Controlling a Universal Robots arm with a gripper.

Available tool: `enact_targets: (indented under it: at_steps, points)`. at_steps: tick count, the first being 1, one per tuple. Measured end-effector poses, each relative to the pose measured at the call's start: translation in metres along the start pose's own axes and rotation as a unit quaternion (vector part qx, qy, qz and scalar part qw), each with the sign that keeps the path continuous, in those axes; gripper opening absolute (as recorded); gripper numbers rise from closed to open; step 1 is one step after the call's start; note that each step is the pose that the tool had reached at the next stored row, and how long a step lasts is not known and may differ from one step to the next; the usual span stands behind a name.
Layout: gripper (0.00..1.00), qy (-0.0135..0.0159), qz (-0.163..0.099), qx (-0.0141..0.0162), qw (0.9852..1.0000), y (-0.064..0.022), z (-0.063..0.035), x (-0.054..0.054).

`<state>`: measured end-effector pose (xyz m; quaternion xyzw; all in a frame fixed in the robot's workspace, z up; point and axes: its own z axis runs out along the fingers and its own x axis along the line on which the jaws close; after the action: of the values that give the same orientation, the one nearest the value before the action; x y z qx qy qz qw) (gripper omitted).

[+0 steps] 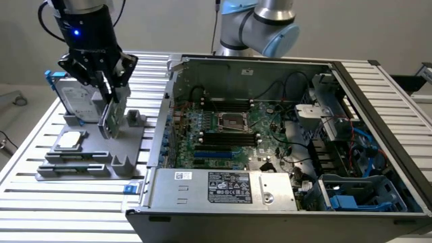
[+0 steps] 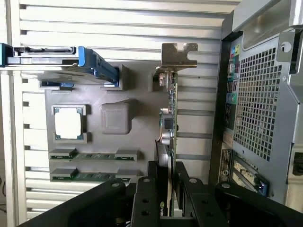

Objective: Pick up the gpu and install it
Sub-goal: 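Pick up the gpu and move the gpu toward the slot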

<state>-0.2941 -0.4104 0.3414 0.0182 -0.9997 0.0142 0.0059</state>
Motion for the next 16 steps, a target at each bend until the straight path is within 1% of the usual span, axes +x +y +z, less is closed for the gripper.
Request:
enact_targets:
  at_steps: [5,9,12,14,16]
  points:
    - [0.26,0.0002,0.0,0.0,1.0,-0.0009,-0.023,-0.005]
    - [0.26,0.0012,0.0,0.0,1.0,-0.0028,-0.0411,-0.014]
    - [0.26,0.0034,0.0,-0.0001,1.0,-0.0068,-0.0549,-0.024]
    - [0.26,0.0055,0.0,-0.0002,1.0,-0.01,-0.0639,-0.03]
    - [0.26,0.0083,0.0,-0.0002,1.0,-0.0135,-0.0733,-0.036]
